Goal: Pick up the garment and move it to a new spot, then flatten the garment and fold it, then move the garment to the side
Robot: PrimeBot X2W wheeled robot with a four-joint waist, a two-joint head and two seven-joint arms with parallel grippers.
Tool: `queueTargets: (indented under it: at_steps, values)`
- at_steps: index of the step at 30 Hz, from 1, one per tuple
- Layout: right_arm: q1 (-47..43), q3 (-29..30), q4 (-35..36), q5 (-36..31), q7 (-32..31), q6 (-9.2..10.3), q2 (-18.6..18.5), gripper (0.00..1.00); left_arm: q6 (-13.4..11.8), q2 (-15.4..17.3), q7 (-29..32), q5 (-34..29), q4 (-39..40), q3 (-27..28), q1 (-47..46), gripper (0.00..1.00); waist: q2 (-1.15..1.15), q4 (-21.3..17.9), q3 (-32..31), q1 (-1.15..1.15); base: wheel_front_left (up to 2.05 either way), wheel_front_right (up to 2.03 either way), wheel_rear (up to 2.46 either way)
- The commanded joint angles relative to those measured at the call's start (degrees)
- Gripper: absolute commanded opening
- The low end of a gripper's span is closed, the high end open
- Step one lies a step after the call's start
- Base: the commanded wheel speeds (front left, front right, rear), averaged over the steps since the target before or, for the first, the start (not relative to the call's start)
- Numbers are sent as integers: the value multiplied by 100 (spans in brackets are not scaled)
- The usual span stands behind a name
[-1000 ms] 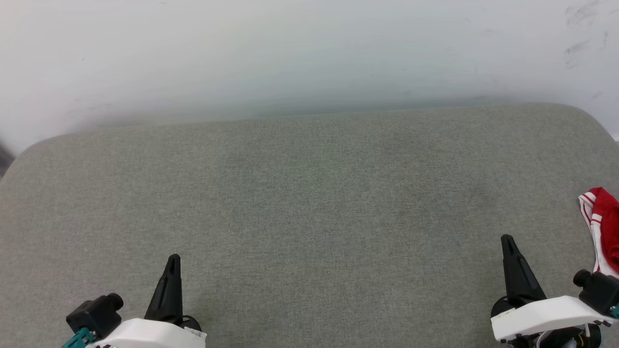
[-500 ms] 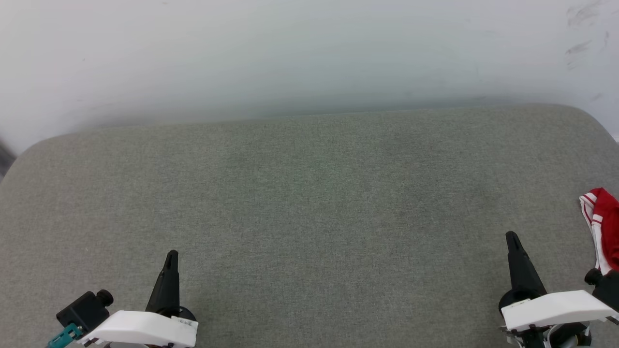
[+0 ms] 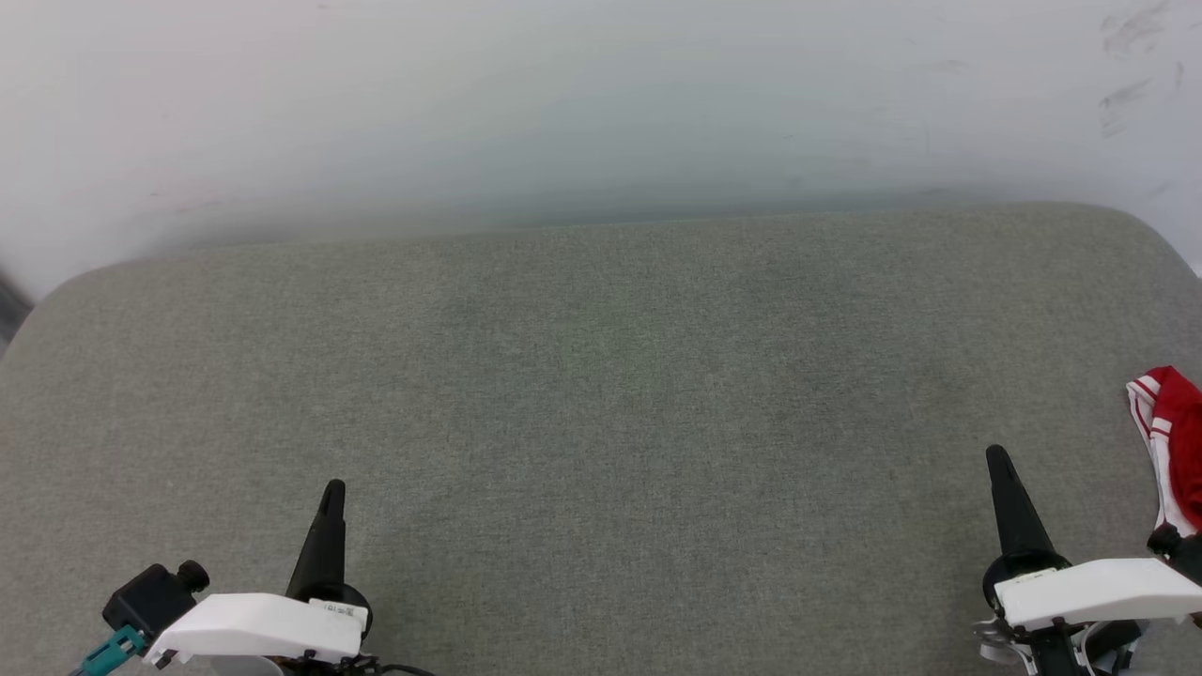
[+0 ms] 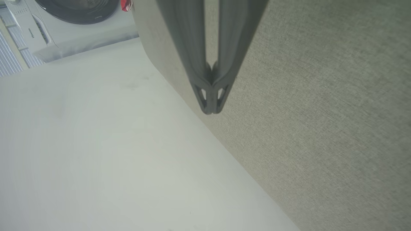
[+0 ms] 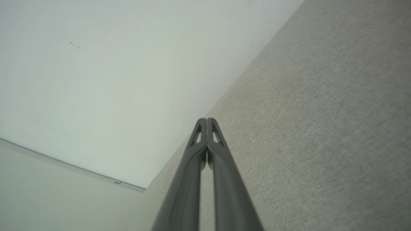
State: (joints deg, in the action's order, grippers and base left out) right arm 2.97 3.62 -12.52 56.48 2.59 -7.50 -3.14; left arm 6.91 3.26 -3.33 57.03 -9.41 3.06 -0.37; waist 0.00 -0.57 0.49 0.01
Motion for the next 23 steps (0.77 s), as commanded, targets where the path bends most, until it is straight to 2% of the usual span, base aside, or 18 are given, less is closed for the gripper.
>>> queueTargets:
  at_steps: [1, 23]
  values:
    - [163, 27, 40, 190, -47, 0, 13, 0, 28, 37, 45, 184, 23, 34, -150, 0, 0, 1, -1, -1, 0, 0, 0]
    - [235, 130, -29, 1449, -373, 1, 20, 0, 44, 35, 377, 1450, -155, 123, -324, 0, 0, 18, -10, -1, 0, 0, 0]
